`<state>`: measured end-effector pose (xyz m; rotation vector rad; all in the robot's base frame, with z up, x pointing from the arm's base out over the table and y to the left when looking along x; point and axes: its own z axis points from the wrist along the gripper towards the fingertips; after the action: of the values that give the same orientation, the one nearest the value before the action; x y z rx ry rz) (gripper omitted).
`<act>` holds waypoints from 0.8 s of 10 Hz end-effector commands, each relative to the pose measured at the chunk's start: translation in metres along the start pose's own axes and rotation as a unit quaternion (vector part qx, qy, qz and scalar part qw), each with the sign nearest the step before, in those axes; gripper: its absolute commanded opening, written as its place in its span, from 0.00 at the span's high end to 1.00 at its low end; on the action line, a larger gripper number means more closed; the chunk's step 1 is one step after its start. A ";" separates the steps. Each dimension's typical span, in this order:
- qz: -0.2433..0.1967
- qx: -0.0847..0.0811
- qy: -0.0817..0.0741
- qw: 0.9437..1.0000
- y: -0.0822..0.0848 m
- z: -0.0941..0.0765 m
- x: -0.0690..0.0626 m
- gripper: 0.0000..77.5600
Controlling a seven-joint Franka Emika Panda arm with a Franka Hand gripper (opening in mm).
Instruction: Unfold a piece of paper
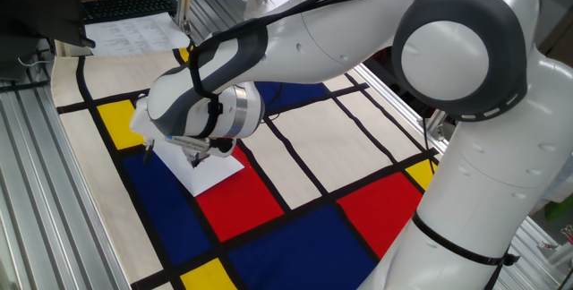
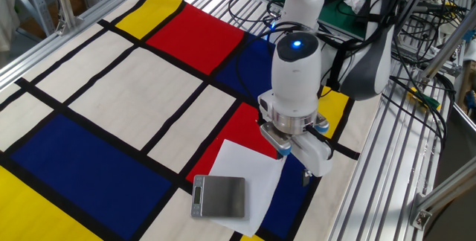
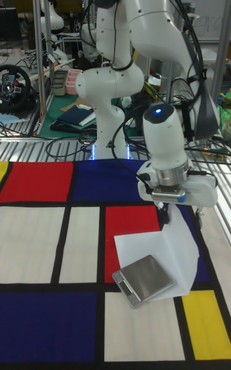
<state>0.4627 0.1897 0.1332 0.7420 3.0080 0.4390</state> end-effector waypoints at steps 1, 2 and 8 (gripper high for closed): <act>0.005 -0.001 -0.002 1.000 0.001 -0.001 -0.001 0.00; 0.003 -0.001 -0.002 1.000 0.001 -0.001 -0.001 0.00; -0.053 0.010 0.037 0.998 0.001 -0.001 -0.001 0.00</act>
<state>0.4618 0.1896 0.1324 0.7423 3.0262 0.4356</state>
